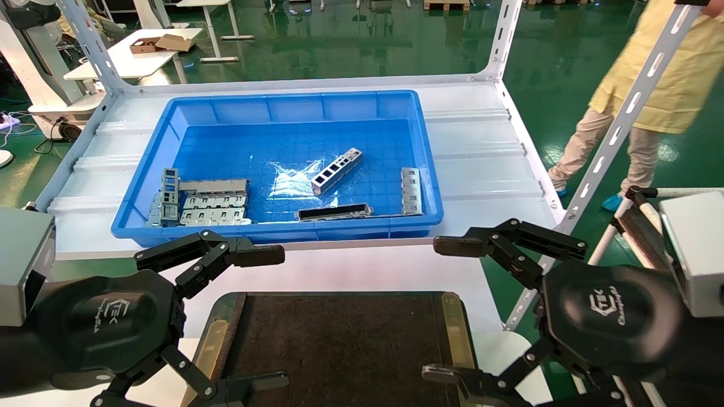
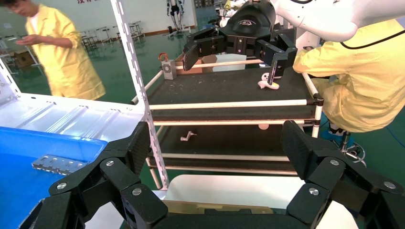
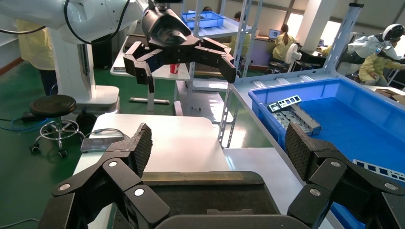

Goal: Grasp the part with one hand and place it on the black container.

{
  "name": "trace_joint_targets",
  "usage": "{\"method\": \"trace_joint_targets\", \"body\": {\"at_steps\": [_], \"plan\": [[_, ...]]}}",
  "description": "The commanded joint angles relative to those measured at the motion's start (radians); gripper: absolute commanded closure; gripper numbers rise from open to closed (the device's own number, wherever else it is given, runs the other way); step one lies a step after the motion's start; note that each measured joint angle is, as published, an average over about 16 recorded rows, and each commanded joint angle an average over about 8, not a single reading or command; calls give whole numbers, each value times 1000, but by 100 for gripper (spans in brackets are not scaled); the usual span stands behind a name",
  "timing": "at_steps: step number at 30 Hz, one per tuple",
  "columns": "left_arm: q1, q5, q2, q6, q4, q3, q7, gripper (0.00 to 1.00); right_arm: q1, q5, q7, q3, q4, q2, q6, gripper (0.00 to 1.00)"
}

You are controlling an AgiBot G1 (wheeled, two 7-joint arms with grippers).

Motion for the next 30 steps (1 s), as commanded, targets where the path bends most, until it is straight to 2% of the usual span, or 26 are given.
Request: {"method": "trace_joint_targets", "body": {"at_steps": [1, 30], "plan": [[0, 0, 0, 0, 0, 0, 0, 0, 0, 0, 0, 0, 0, 0, 0, 0], [0, 1, -1, 0, 0, 0, -1, 0, 0, 0, 0, 0, 0, 0, 0, 0]]}}
